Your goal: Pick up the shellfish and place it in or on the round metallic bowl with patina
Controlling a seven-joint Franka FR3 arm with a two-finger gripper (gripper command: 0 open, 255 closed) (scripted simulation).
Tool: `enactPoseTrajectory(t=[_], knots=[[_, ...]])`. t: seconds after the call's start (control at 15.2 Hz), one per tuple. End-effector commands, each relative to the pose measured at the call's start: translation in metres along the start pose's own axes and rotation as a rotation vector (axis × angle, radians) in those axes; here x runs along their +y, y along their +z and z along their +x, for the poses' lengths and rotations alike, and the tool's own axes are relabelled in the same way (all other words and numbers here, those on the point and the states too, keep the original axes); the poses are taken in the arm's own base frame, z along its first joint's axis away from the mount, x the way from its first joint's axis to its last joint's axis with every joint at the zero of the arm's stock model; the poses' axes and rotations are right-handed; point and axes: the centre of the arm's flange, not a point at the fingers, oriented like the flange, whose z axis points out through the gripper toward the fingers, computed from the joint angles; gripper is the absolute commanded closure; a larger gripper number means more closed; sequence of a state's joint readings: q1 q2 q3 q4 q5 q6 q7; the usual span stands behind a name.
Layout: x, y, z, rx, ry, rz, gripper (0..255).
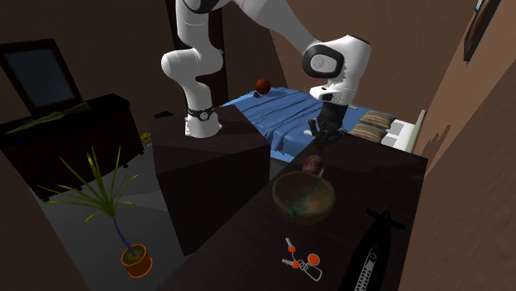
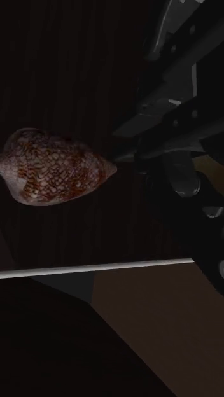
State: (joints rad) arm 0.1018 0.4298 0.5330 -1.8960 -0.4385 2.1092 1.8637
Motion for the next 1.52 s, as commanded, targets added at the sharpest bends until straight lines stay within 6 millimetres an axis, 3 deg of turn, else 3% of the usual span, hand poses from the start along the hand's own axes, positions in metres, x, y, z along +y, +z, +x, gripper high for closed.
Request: enactPoseTrajectory(t=[0.0,0.13,0.2,0.26,0.73,1.25,1.45], knots=[[0.001,-0.011,0.002,0.0,0.0,0.0,255],[0.002,-0.021,0.004,0.0,0.0,0.0,255],[0.001,-0.015,0.003,0.0,0.0,0.0,255],[0.001,-0.015,0.003,0.0,0.0,0.0,0],[0.022,0.074,0.01,-0.11,-0.21,-0.023,0],[0.025,0.118,0.006,-0.118,-0.225,-0.024,0],[0.025,0.121,0.006,-0.118,-0.225,-0.024,0]])
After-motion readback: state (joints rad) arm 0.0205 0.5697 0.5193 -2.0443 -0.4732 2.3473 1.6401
